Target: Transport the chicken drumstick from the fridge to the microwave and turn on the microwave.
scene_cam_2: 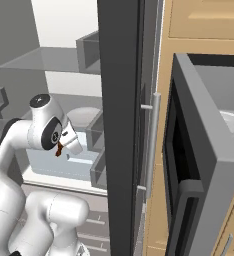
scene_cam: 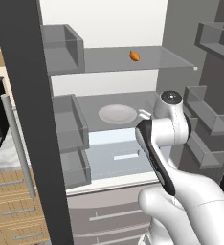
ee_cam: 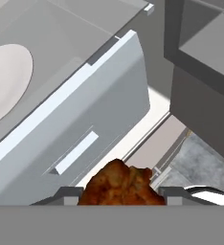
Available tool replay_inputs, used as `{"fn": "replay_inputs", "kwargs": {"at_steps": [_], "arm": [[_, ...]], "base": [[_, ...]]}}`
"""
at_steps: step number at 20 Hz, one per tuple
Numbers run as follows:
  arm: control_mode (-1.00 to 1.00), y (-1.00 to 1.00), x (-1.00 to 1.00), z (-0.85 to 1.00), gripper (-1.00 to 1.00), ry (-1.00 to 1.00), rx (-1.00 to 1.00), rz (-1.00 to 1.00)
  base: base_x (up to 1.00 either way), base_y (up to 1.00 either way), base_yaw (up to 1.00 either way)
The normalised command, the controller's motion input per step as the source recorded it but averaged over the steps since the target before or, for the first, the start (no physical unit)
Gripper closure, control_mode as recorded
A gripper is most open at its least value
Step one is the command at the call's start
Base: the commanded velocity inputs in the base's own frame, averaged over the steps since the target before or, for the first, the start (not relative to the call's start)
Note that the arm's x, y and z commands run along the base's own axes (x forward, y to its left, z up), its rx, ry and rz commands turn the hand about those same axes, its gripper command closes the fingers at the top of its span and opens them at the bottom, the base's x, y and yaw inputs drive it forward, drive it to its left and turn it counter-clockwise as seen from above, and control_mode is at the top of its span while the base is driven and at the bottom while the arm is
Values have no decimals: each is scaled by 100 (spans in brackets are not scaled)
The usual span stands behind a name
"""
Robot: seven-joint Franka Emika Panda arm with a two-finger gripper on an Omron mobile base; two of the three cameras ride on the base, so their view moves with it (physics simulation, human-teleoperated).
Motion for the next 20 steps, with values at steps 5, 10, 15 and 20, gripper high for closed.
{"fn": "replay_inputs", "kwargs": {"at_steps": [5, 10, 15, 20], "arm": [[100, 0, 0, 1, 100, 0, 0, 0], [100, 0, 0, 0, 100, 0, 0, 0], [100, 0, 0, 0, 100, 0, 0, 0], [100, 0, 0, 0, 100, 0, 0, 0]], "base": [[-6, 0, 0], [-24, 0, 0], [-32, 0, 0], [-47, 0, 0]]}}
